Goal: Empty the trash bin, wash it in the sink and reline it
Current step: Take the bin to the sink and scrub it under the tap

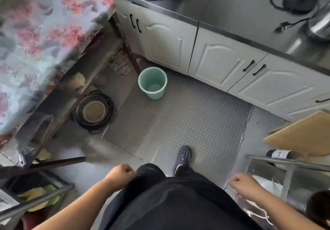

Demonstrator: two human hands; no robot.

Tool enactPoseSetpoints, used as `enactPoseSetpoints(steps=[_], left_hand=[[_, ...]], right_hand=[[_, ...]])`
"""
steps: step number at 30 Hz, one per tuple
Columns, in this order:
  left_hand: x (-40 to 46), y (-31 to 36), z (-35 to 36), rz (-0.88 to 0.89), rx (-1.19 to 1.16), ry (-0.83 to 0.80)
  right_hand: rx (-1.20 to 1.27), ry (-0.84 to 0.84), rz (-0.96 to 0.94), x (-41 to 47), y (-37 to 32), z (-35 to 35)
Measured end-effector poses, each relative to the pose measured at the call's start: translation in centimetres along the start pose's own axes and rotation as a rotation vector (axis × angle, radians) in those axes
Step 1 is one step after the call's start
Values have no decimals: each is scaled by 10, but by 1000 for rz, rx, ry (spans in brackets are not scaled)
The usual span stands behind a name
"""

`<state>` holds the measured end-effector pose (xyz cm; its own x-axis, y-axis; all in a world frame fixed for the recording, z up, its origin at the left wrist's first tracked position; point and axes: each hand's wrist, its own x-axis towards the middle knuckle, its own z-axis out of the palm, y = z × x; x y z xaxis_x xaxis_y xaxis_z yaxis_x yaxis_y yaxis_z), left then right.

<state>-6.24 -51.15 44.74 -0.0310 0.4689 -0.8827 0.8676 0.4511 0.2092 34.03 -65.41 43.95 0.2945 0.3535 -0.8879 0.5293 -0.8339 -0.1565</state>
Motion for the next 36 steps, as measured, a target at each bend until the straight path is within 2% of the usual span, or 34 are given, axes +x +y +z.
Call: enactPoseSetpoints(steps=[5, 9, 15, 17, 20, 24, 27, 32, 36], left_hand=[[18, 53, -29, 3, -6, 126], [53, 63, -47, -64, 1, 44], [147, 86, -104, -94, -1, -118], [187, 101, -130, -102, -6, -113], [255, 135, -175, -102, -43, -21], [358, 185, -213, -105, -390, 108], [443, 206, -211, -139, -601, 144], [574, 211, -151, -313, -690, 89], [638, 214, -98, -449, -1038, 90]], right_hand=[[-106, 54, -40, 66, -93, -99], [-71, 28, -107, 112, -198, -139], [-86, -60, -189, 167, -336, -145], [-112, -123, -213, 188, -372, -141], [-110, -164, -192, 225, -415, -136], [-99, -196, -133, 297, -447, -125], [-111, -194, -129, 370, -460, -110], [-29, -191, -112, 485, -443, -60], [-114, -271, -80, 546, -416, -23]])
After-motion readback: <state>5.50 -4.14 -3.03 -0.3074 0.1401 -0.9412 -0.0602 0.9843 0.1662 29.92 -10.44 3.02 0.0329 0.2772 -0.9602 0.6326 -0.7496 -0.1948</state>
